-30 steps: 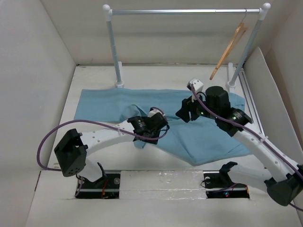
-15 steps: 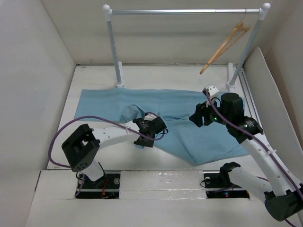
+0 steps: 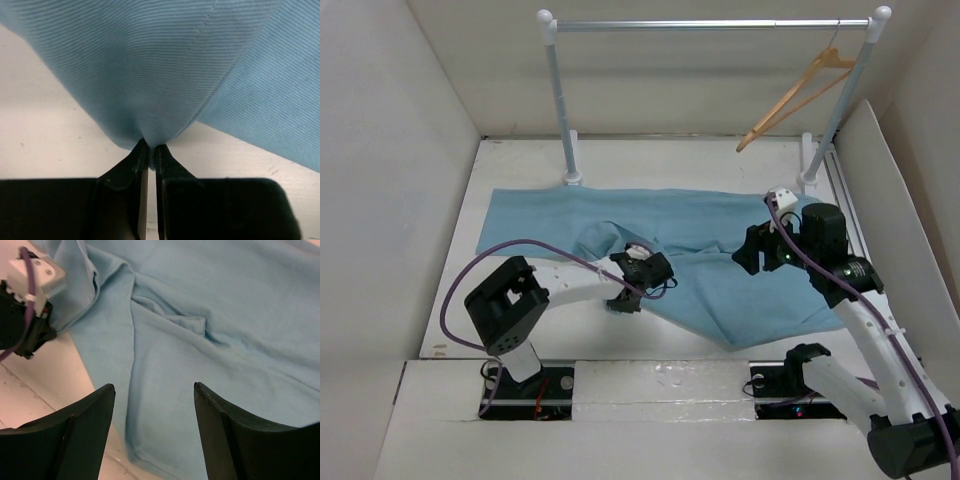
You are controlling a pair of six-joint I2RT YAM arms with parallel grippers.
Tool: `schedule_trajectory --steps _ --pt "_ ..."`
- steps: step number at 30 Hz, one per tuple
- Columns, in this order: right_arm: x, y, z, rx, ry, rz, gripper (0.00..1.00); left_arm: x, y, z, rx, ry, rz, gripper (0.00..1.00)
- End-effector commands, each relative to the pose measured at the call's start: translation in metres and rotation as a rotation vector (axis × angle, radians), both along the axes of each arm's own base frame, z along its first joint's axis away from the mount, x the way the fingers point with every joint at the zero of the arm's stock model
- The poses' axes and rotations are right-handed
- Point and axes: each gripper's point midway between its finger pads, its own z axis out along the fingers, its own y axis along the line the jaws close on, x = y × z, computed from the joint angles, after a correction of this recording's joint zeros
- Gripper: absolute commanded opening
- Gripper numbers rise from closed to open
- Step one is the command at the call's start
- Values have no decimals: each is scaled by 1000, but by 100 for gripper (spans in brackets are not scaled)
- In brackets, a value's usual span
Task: Place the trousers on the hanger
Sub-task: Flatten out the trousers at the center of the board.
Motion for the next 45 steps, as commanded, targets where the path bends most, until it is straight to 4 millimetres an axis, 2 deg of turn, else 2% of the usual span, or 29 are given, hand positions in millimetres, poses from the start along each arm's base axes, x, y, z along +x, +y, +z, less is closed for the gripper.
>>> schedule_trajectory --steps 1,3,5,7,8,10,11,13,14,15,18,19,21,22,23,24,25,27,30,32,34,36,39,40,42,45 --pt "-10 -14 -16 -21 41 -40 70 6 20 22 43 -89 48 0" --pt "-15 -26 -23 -24 67 -90 71 8 30 35 40 -125 82 0" --pt "-20 -41 -32 -49 101 -158 72 8 30 51 -1 -151 109 0" --pt "-24 -62 -41 -100 140 -265 76 11 26 88 -117 -205 151 0" --pt "-33 -70 -50 -123 192 -299 77 12 28 102 -161 -213 175 0" --pt "-41 -88 -61 -152 257 -410 81 18 29 145 -318 -281 221 0" --pt "-49 -93 -71 -170 314 -443 82 22 38 159 -368 -298 269 0" --pt "-54 -106 -82 -188 364 -530 84 24 54 199 -496 -382 331 0" --pt "-55 -110 -85 -191 377 -554 87 24 69 211 -514 -417 376 0" --pt "-55 -115 -83 -179 388 -598 91 20 81 229 -567 -465 403 0" --pt "-55 -129 -87 -174 454 -713 92 7 109 268 -656 -569 489 0" --pt "-57 -135 -94 -180 509 -748 91 4 116 285 -696 -603 508 0" --pt "-57 -143 -100 -172 546 -801 88 -7 139 305 -733 -674 552 0" --pt "-57 -147 -105 -170 567 -834 85 -13 148 323 -778 -719 563 0" --pt "-58 -155 -111 -160 601 -879 82 -16 160 330 -779 -759 577 0" --pt "-58 -159 -113 -146 615 -910 74 -26 174 342 -823 -804 589 0" --pt "-60 -173 -119 -160 630 -990 70 -31 187 353 -845 -858 608 0" --pt "-60 -180 -121 -138 636 -1057 58 -45 209 368 -905 -933 634 0" --pt "-65 -197 -120 -166 652 -1184 58 -57 234 381 -942 -1014 677 0" --pt "-67 -197 -122 -159 681 -1218 58 -57 235 378 -930 -1015 668 0" --pt "-75 -201 -125 -185 729 -1267 63 -58 232 375 -939 -1004 659 0" --pt "-76 -205 -119 -174 723 -1341 64 -60 233 375 -945 -1003 654 0" --pt "-85 -222 -113 -196 707 -1490 64 -64 249 380 -922 -1059 677 0" --pt "-90 -217 -115 -188 750 -1499 63 -65 253 382 -911 -1077 685 0" --pt "-87 -210 -118 -134 782 -1515 60 -62 259 386 -881 -1101 694 0" --pt "-95 -201 -121 -138 844 -1544 55 -55 246 392 -908 -1092 645 0"
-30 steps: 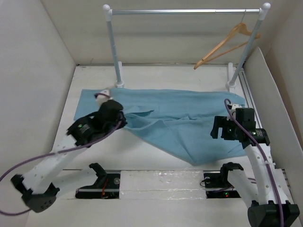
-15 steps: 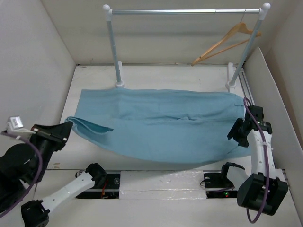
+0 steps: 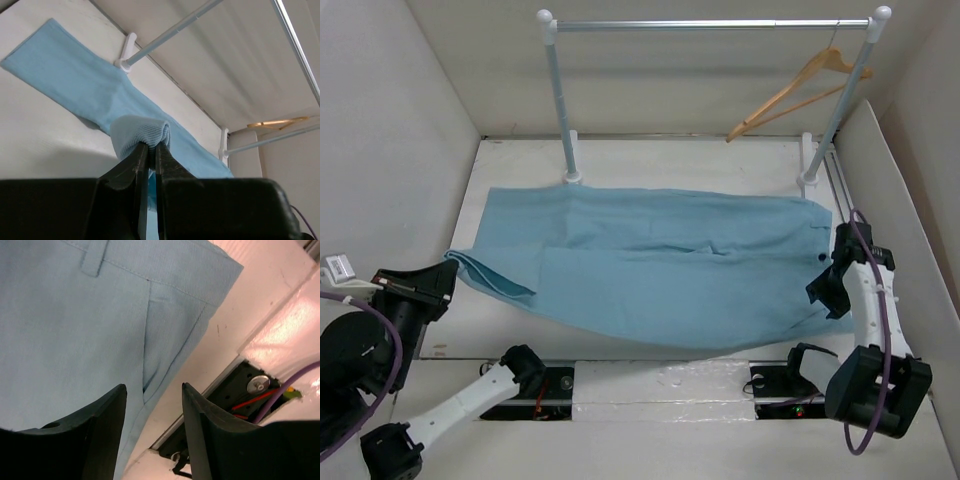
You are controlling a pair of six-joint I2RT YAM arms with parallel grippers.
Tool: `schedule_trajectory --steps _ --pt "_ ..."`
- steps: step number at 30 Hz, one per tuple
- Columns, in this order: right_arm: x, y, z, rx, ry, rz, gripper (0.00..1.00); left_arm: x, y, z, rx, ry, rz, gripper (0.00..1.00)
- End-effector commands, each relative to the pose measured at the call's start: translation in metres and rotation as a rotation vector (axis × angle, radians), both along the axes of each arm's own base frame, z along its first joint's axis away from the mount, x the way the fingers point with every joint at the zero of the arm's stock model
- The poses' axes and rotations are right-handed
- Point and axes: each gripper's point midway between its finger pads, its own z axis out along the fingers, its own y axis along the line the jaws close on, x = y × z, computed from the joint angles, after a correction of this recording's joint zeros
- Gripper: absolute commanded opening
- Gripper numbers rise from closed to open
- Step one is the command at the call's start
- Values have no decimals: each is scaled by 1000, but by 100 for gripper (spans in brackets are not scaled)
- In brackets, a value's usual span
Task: Place the trousers on the hanger
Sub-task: Flatten out the trousers at the center of the board, then fold the trousers at the center of the board.
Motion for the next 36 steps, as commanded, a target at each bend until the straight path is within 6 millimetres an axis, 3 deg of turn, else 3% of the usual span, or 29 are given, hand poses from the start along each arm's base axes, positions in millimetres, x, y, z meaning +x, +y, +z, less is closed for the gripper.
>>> schedule_trajectory --steps 1,5,9,11,16,18,19,21,22,23,26,30,31,32,33,35,36 --pt "-12 5 7 -8 45 -113 53 13 -2 19 -2 -61 24 0" --pt "-6 17 5 21 25 -130 50 21 -10 30 26 -110 15 0" --pt "14 23 -5 39 5 -89 49 32 -9 25 99 -81 62 0" --pt "32 26 -14 69 -30 -57 49 34 -22 22 97 -90 8 0" --pt "66 30 -44 102 -9 83 47 30 -23 24 78 -113 -23 0" --pt "80 28 -47 88 -12 145 43 30 -23 25 94 -92 -23 0" --pt "98 31 -51 96 -28 181 43 29 -22 25 96 -90 -23 0" --pt "113 31 -59 113 -14 242 43 28 -21 24 97 -83 -20 0" --pt "135 32 -56 125 -55 278 43 28 -20 24 96 -83 -18 0" --pt "143 34 -69 140 -18 310 43 28 -20 23 100 -78 -17 0" --pt "186 40 -63 104 -51 496 43 30 -24 22 113 -61 -21 0" --pt "222 37 -22 24 -162 594 48 36 -34 18 142 -41 -47 0" --pt "219 32 -13 16 -163 583 50 37 -37 16 157 -38 -57 0" --pt "211 29 0 -8 -169 566 59 38 -39 16 153 -49 -66 0" --pt "211 28 12 -21 -201 566 59 39 -40 14 158 -44 -67 0" --pt "185 21 20 -57 -161 505 63 40 -40 15 159 -56 -63 0" --pt "161 22 8 -41 -124 449 66 40 -40 15 159 -59 -63 0"
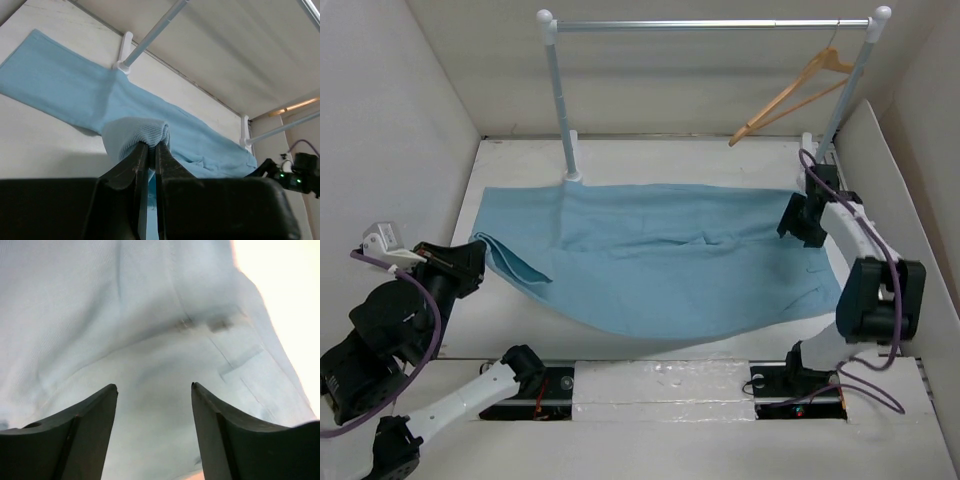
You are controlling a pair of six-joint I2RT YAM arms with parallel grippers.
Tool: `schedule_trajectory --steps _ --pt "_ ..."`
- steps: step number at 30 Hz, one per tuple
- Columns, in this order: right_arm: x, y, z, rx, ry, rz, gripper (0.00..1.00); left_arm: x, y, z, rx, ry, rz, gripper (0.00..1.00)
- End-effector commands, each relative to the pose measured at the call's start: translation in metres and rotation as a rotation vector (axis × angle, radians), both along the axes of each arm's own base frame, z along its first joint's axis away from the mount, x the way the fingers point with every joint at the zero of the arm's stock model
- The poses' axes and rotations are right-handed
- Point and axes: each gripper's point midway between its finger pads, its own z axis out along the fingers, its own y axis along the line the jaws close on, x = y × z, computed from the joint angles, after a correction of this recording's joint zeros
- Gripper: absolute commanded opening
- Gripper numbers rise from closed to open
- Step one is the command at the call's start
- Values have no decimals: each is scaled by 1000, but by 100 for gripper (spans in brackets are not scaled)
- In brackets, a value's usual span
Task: Place the trousers on the hanger
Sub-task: Fold the trousers at the center of the board.
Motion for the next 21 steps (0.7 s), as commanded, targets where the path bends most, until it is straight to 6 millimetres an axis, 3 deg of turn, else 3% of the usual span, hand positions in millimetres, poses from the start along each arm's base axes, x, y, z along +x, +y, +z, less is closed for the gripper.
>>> schedule_trajectory --steps 1,3,4,6,7,10,13,21 --pt "-49 -12 32 -69 -53 -120 67 6 -4 13 -12 -50 0 0" --pt "-81 -15 24 -26 -71 -267 67 6 -4 16 -6 -62 -5 0" --pt "-109 -10 11 16 -100 -314 67 6 -5 15 -5 -63 -10 0" --pt "-132 -18 -3 84 -156 -469 66 7 -6 17 -5 -71 -14 0" --pt "-152 -12 -24 123 -132 -499 65 6 -7 18 -8 -74 -21 0" --pt "-165 -22 -24 148 -225 -623 60 4 -8 19 -12 -84 -36 0" --pt "-180 -29 -37 146 -151 -693 59 3 -9 20 -14 -86 -48 0" --pt "-175 -35 -53 153 -47 -740 60 -2 -3 22 -18 -87 -54 0"
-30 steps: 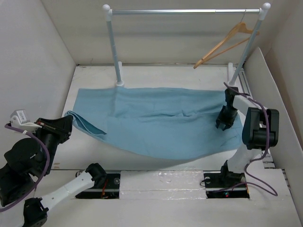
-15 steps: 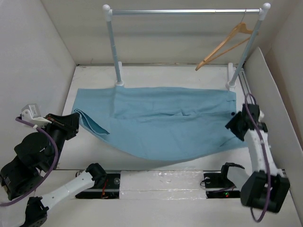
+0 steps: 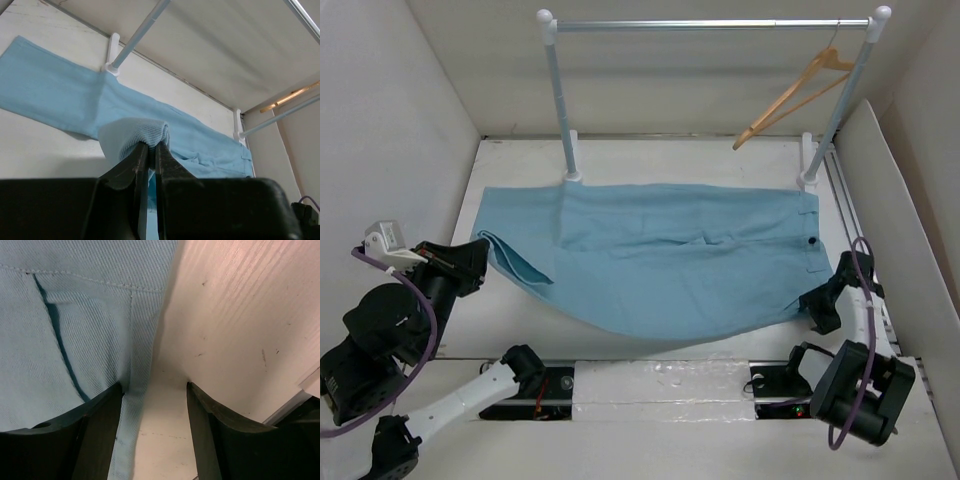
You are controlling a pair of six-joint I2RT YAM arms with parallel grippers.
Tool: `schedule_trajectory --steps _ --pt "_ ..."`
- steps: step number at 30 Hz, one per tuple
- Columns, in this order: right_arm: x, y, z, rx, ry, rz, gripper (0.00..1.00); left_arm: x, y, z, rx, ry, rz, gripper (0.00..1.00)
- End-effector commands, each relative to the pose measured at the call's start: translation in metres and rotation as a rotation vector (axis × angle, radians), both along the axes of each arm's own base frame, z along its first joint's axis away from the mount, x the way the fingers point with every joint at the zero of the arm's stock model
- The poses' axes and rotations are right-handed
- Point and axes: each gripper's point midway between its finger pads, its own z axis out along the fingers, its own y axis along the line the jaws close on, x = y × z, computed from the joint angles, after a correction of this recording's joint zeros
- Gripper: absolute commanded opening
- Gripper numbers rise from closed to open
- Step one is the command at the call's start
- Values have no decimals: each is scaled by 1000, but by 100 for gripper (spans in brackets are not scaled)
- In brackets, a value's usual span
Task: Place the trousers on the hanger
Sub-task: Fold the trousers at the center of the board.
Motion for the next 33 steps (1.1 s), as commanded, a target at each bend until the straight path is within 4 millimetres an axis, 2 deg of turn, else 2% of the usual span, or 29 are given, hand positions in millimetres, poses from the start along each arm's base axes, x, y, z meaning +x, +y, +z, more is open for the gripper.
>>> schedule_trajectory --steps 1,3,5,6,8,9,12,13,14,15,16,17,19,20,21,22,23,24,25,28,29,30,31,33 --pt "14 -12 5 -28 -32 -47 60 -2 9 17 -35 -49 26 0" --pt "14 -12 2 -27 -25 -49 55 -3 14 16 -22 -47 43 0" --pt "13 -11 -4 -18 -17 -43 44 -3 19 16 -16 -49 67 0" --pt "13 -11 -4 -20 -16 -31 24 -1 20 14 -7 -47 75 0" --pt "17 -14 3 -49 -33 -9 11 0 23 14 4 -48 95 0" --pt "19 -19 9 -79 -41 21 1 0 24 16 8 -51 99 0" --pt "31 -38 47 -198 -87 108 0 1 33 21 16 -57 147 0" --pt "28 -42 57 -226 -70 134 0 1 41 22 31 -60 192 0" --pt "40 -48 82 -261 -119 140 0 1 47 22 43 -57 224 0" --pt "33 -49 92 -283 -89 204 0 0 54 23 53 -56 260 0" --pt "31 -55 114 -339 -79 268 0 -3 72 24 73 -54 349 0" --pt "35 -57 124 -354 -100 265 0 -4 80 23 83 -49 393 0" --pt "29 -57 139 -390 -95 315 0 -10 91 23 68 -42 444 0" --pt "25 -58 143 -399 -81 325 0 -9 89 19 58 -31 445 0" --pt "23 -54 146 -397 -81 369 0 -4 82 1 78 6 442 0" --pt "29 -42 147 -357 -143 405 0 4 62 -35 85 82 391 0" --pt "29 -42 147 -357 -144 406 0 2 62 -34 32 71 397 0" --pt "32 -39 145 -347 -157 421 0 9 49 -63 49 123 376 0" --pt "34 -38 146 -341 -167 430 0 14 33 -67 -10 129 330 0" --pt "45 -35 153 -369 -165 484 0 28 15 -65 -50 133 327 0" --pt "48 -38 154 -377 -147 495 0 36 6 -74 3 177 345 0" --pt "49 -38 156 -389 -129 531 0 40 1 -80 -35 203 372 0" --pt "55 -41 168 -418 -141 545 0 45 -11 -87 -29 231 352 0" --pt "64 -41 176 -442 -145 587 0 60 -34 -104 20 267 312 0"
